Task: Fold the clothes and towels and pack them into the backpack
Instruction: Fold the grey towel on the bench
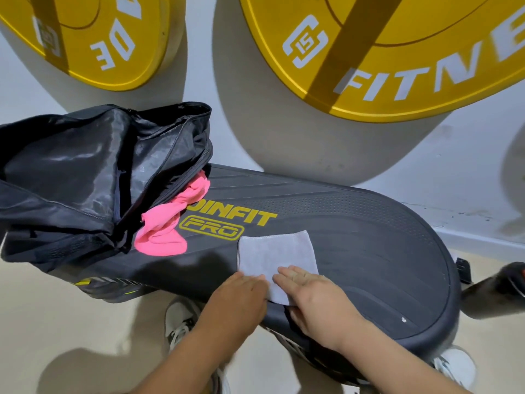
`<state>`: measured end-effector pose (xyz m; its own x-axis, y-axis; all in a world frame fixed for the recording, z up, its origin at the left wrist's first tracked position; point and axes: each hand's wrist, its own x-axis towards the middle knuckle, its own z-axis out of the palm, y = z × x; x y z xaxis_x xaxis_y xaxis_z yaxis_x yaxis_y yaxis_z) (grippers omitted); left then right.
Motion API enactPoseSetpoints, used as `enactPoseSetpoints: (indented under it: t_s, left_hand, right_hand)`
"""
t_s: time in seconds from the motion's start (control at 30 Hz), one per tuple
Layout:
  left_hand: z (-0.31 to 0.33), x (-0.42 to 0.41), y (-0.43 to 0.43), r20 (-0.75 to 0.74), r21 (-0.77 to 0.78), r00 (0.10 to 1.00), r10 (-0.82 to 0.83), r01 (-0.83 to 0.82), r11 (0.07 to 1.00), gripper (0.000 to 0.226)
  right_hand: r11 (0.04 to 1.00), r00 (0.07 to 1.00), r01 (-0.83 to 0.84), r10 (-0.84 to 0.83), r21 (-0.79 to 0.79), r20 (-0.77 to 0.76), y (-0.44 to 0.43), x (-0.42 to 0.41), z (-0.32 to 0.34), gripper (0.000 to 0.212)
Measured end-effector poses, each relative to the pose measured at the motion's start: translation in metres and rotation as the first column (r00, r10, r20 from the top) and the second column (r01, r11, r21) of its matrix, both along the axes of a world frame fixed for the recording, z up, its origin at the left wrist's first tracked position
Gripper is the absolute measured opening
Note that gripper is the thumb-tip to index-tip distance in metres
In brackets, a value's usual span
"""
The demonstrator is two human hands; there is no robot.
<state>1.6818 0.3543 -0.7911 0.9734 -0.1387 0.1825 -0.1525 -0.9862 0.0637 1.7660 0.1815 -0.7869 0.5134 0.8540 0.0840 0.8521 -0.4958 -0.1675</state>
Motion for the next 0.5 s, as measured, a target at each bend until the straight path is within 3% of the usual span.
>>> enactPoseSetpoints:
  t_s: [0.1,0.23,0.3,0.37,0.43,0.5]
  left_hand:
    - [0.029,0.006,-0.006,-0.283,0.019,0.955,0.089,-0.087,0.996,0.012]
    - [0.031,-0.025,-0.012,-0.235,-0.137,0.972,-0.020,-0.012,0.991,0.015]
    - [0.032,-0.035,-0.013,-0.213,-0.081,0.974,-0.084,0.068,0.994,0.044]
    - [0.033,-0.035,-0.015,-0.321,-0.223,0.947,-0.025,-0.050,0.974,0.053]
    - [0.032,-0.030,-0.014,-0.349,-0.416,0.936,0.056,-0.208,0.885,0.036]
    - [0.031,-0.032,-0.008,-0.342,-0.605,0.926,0.162,-0.349,0.716,0.017]
  right_hand:
    - [0.990,0.995,0.023,-0.036,-0.139,-0.094,0.002,0.003,0.019,0.041]
    - [0.966,0.981,-0.096,0.051,-0.240,-0.189,-0.009,-0.004,0.034,0.032]
    - [0.962,0.964,-0.158,0.101,-0.225,-0.245,-0.015,-0.004,0.040,0.028]
    - [0.967,0.949,-0.168,0.105,-0.194,-0.296,-0.018,-0.003,0.048,0.022]
    - [0.978,0.931,-0.126,0.058,-0.168,-0.360,-0.018,-0.003,0.054,0.016]
    - [0.994,0.878,-0.010,-0.045,-0.112,-0.476,-0.018,0.002,0.056,0.013]
